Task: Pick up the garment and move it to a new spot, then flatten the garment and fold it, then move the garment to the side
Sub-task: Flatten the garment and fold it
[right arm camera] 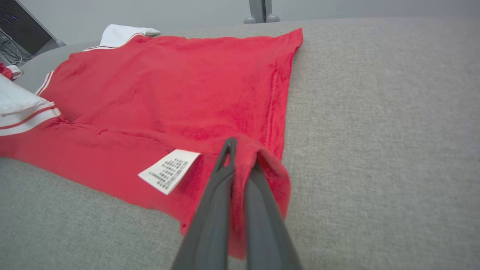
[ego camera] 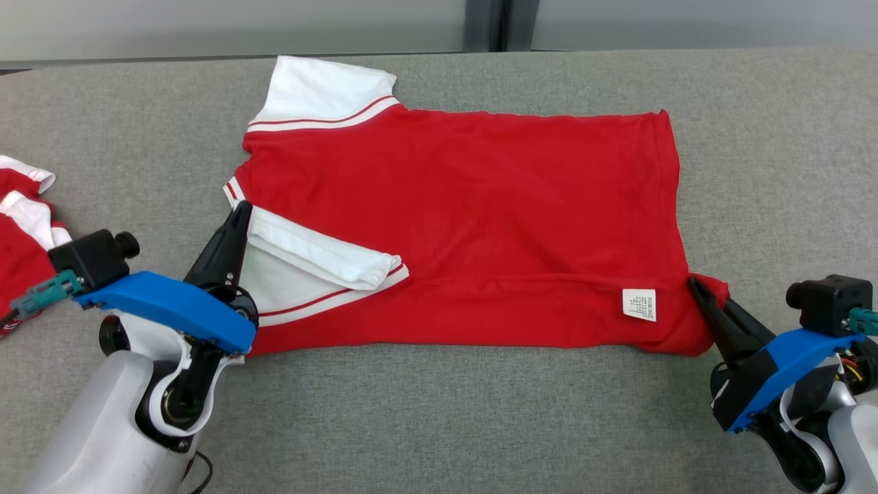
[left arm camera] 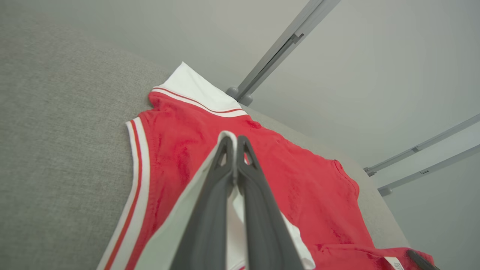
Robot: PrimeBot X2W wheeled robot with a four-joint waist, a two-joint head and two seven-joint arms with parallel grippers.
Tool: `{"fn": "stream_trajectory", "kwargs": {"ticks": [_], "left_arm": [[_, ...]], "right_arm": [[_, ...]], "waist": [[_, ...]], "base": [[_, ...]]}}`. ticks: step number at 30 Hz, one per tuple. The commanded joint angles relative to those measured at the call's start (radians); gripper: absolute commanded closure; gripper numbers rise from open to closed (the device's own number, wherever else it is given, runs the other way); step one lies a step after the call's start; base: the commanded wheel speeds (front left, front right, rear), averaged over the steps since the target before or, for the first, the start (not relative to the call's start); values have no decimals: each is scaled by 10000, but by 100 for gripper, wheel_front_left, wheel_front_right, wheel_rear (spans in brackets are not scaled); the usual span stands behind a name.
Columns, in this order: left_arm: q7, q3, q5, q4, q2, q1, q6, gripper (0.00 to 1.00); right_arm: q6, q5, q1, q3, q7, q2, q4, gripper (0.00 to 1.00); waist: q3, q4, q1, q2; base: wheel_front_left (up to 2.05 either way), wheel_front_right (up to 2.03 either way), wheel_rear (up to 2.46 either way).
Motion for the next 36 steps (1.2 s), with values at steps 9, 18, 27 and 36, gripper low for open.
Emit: {"fn": "stream_trajectory", "kwargs": {"ticks": [9,18,27,36], "left_arm": [[-344,-229,436,978,-245,-877,-208,100],[-571,-321,597,1745,-397,-1584,-387,100],[-1012,-422,748,2492,-530,-1772,-495,81],[-1791,-1053,1705,3554,-667,-1232,-158,0]], "right_arm": [[5,-203,-756,282,-431,58,524,100],[5,-270,-1122,348,-806,147,1006,100],[5,-228,-1066,398,-1134,343,1487,36],[3,-243,-875,506,-1435,315,1762,0]], "waist": [[230,-110,-1,-3],[194,-105,-1,-3],[32,-178,-1,-3],[-539,-11,-1,-3]], "base": [[0,0,0],[0,0,0],[0,0,0],[0,0,0]]}}
